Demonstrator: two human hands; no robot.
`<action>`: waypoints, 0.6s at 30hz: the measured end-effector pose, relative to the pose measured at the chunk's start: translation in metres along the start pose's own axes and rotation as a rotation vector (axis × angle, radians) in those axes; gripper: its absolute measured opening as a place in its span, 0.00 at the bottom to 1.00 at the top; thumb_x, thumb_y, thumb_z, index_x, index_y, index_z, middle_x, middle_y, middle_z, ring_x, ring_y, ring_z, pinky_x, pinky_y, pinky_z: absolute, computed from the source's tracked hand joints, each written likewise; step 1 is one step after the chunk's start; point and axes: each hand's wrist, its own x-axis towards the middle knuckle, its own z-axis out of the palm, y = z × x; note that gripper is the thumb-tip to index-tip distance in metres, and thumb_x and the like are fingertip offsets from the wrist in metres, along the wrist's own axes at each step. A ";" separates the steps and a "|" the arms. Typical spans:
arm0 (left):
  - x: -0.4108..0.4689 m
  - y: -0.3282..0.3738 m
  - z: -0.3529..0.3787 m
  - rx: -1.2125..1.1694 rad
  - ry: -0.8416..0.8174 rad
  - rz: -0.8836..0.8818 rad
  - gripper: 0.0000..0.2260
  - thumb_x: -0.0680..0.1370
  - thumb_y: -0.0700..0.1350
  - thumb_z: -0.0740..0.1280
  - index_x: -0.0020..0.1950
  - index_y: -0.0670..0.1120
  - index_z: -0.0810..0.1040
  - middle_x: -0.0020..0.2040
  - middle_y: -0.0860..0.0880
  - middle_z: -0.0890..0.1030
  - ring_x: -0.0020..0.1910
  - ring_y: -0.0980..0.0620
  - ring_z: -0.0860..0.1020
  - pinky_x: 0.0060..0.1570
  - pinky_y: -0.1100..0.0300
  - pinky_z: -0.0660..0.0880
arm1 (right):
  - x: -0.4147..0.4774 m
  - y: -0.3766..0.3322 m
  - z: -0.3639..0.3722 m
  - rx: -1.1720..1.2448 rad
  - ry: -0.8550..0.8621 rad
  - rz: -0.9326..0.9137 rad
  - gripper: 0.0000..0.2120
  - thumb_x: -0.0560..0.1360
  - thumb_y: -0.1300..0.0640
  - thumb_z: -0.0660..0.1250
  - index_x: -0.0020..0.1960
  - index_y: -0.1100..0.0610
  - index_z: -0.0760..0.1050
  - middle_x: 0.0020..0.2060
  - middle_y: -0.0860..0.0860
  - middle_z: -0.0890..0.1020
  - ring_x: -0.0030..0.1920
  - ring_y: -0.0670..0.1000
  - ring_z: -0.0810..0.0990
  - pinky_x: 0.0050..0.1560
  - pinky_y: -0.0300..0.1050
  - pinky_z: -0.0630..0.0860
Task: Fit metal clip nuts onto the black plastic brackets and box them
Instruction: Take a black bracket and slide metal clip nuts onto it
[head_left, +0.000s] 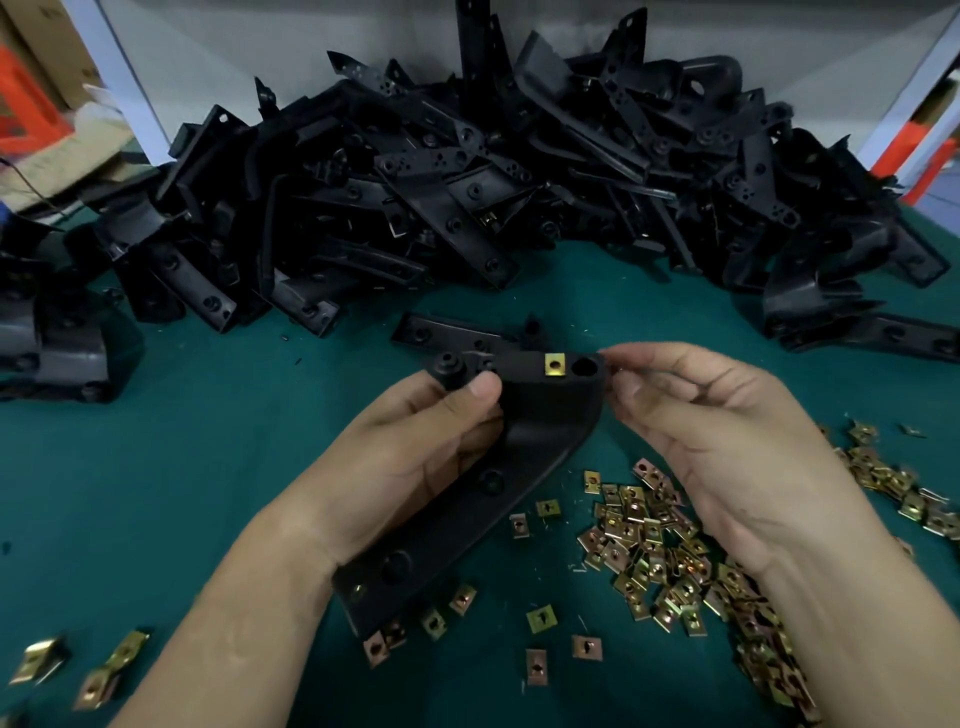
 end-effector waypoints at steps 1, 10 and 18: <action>-0.001 -0.001 0.000 0.008 -0.014 -0.006 0.15 0.81 0.46 0.64 0.63 0.41 0.81 0.62 0.39 0.83 0.62 0.40 0.81 0.62 0.49 0.78 | 0.000 0.000 -0.001 -0.024 -0.005 0.000 0.12 0.66 0.65 0.71 0.49 0.59 0.85 0.46 0.57 0.87 0.50 0.53 0.86 0.56 0.42 0.81; -0.005 -0.005 0.004 0.097 -0.100 -0.105 0.11 0.80 0.44 0.66 0.60 0.43 0.80 0.61 0.38 0.82 0.61 0.39 0.79 0.67 0.44 0.71 | -0.003 -0.003 0.003 -0.159 -0.031 -0.006 0.08 0.71 0.56 0.70 0.48 0.51 0.86 0.43 0.54 0.87 0.41 0.46 0.85 0.43 0.35 0.79; -0.005 -0.006 0.009 0.293 -0.203 -0.139 0.11 0.81 0.47 0.65 0.56 0.41 0.76 0.52 0.43 0.78 0.53 0.45 0.75 0.57 0.47 0.70 | -0.010 -0.011 0.008 -0.143 -0.220 0.156 0.12 0.64 0.54 0.76 0.47 0.55 0.84 0.44 0.55 0.87 0.41 0.50 0.86 0.37 0.38 0.80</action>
